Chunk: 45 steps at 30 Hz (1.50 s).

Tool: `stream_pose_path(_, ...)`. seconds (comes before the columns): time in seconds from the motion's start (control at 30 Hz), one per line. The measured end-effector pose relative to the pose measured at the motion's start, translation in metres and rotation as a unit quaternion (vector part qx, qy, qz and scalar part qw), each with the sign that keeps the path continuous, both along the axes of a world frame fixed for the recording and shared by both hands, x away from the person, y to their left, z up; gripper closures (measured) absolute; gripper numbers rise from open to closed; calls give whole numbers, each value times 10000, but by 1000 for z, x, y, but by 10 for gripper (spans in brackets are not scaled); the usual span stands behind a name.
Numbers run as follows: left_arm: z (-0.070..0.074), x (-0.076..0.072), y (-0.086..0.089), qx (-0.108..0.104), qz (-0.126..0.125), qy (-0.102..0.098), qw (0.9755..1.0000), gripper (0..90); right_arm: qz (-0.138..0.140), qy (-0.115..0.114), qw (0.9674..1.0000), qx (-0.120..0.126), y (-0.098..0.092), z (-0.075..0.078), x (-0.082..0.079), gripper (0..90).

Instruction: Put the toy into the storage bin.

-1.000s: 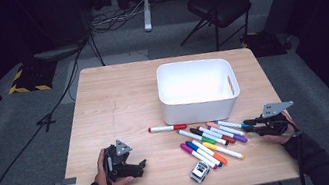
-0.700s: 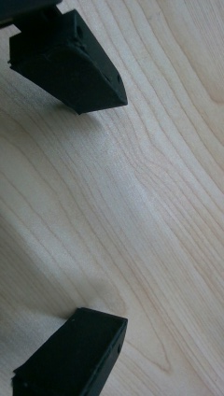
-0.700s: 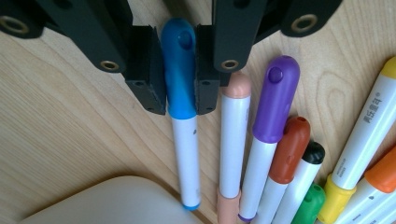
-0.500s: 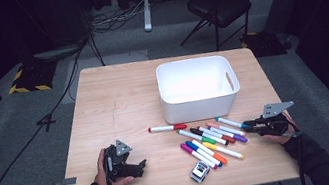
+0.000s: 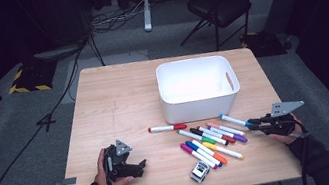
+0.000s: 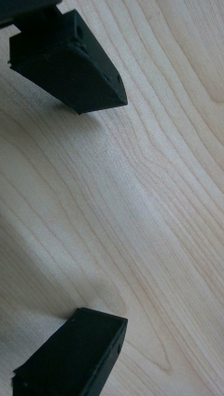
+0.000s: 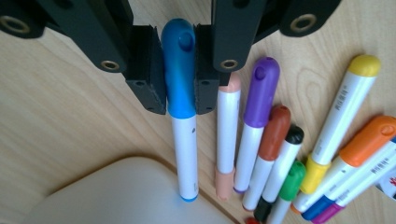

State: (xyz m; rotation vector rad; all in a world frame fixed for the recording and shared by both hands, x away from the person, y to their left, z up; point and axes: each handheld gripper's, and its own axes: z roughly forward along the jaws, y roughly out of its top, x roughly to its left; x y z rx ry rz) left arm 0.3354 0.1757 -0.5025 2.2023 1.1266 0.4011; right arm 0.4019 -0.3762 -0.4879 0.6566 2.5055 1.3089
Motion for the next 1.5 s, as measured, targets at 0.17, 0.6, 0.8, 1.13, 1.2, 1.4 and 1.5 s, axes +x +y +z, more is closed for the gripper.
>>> stream_pose_path(0.17,0,0,0,-10,-2,1,10000,2,20,-213,9996,176,-6,16,-8,753)
stream_pose_path(0.6,0,1,0,-23,-29,24,10000,3,295,-637,9963,494,-5,53,-21,753)
stream_pose_path(0.8,0,1,0,-33,-31,27,10000,2,467,-789,9940,591,3,75,-24,752)
stream_pose_path(1.13,0,0,0,-24,-29,23,10000,2,728,-986,9911,527,20,108,-18,753)
stream_pose_path(1.2,0,0,0,-25,-28,23,10000,3,778,-1060,9901,492,22,113,-17,753)
stream_pose_path(1.4,0,0,0,-25,-28,23,10000,3,798,-1106,9891,550,27,125,-13,753)
stream_pose_path(1.5,0,0,0,-24,-28,24,10000,3,797,-1133,9883,643,29,130,-8,752)
